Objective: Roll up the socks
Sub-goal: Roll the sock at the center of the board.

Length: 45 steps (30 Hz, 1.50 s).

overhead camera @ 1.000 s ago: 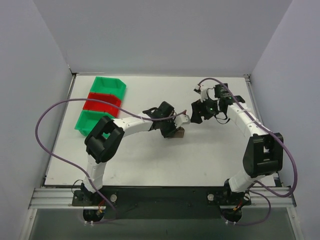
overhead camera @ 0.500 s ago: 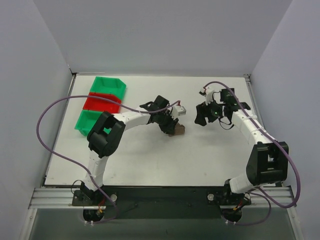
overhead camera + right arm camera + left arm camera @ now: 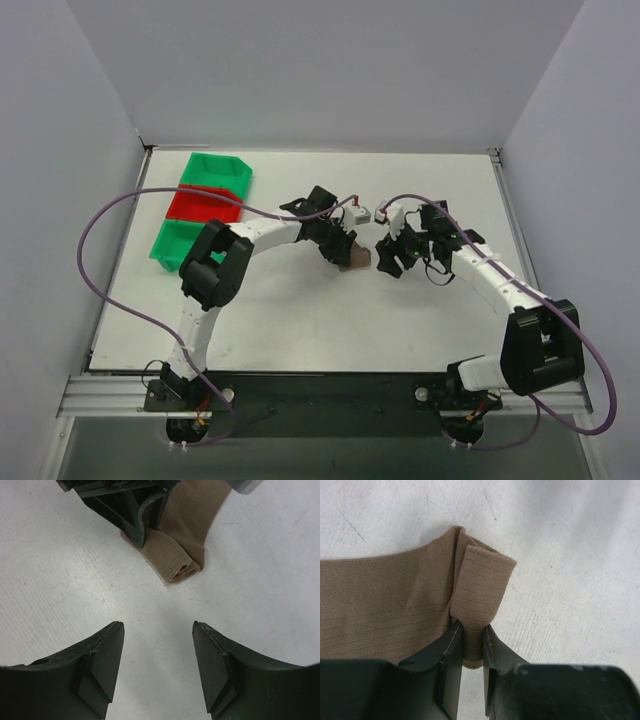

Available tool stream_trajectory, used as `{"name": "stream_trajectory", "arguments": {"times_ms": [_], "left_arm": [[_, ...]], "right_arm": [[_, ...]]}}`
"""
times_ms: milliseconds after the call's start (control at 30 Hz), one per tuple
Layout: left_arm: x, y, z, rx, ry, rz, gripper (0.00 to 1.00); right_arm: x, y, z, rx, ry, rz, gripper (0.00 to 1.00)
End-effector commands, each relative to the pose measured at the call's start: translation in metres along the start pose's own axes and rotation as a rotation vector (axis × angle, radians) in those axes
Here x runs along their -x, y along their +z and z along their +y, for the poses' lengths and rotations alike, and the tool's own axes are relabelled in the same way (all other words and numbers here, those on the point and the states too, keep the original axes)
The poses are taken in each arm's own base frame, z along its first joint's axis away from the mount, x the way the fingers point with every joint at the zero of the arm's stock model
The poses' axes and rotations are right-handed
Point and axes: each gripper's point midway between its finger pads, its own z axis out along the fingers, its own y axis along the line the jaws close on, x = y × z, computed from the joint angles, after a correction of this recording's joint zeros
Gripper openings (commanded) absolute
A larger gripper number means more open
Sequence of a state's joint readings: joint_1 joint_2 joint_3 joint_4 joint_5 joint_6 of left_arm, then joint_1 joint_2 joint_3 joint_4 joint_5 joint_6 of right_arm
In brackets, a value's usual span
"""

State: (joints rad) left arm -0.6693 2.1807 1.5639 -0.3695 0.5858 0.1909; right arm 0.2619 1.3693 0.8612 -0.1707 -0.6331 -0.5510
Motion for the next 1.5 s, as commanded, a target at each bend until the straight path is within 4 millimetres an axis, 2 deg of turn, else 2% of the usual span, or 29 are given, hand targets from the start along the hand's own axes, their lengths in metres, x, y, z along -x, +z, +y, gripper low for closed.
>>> {"name": "stream_trajectory", "arguments": {"times_ms": [0, 267, 567, 633, 867, 1000, 1467], "left_arm": [[-0.096, 0.020, 0.023, 0.076, -0.159, 0.273, 0.00], [-0.098, 0.022, 0.024, 0.051, -0.195, 0.280, 0.00], [-0.106, 0.028, 0.024, 0.017, -0.237, 0.322, 0.00], [-0.108, 0.029, 0.025, 0.003, -0.253, 0.326, 0.00], [-0.111, 0.030, 0.025, -0.011, -0.267, 0.340, 0.00], [-0.111, 0.030, 0.025, -0.012, -0.265, 0.340, 0.00], [-0.111, 0.031, 0.026, -0.004, -0.259, 0.340, 0.00]], "right_arm": [[0.020, 0.001, 0.002, -0.016, -0.139, -0.063, 0.57], [0.003, 0.024, 0.018, -0.060, -0.318, 0.072, 0.58], [0.006, 0.041, 0.021, -0.117, -0.516, 0.140, 0.60], [0.009, 0.046, 0.017, -0.142, -0.544, 0.140, 0.60], [-0.007, 0.066, 0.007, -0.189, -0.616, 0.202, 0.61], [-0.009, 0.076, -0.001, -0.212, -0.632, 0.220, 0.61], [-0.011, 0.091, -0.014, -0.262, -0.691, 0.227, 0.60]]}}
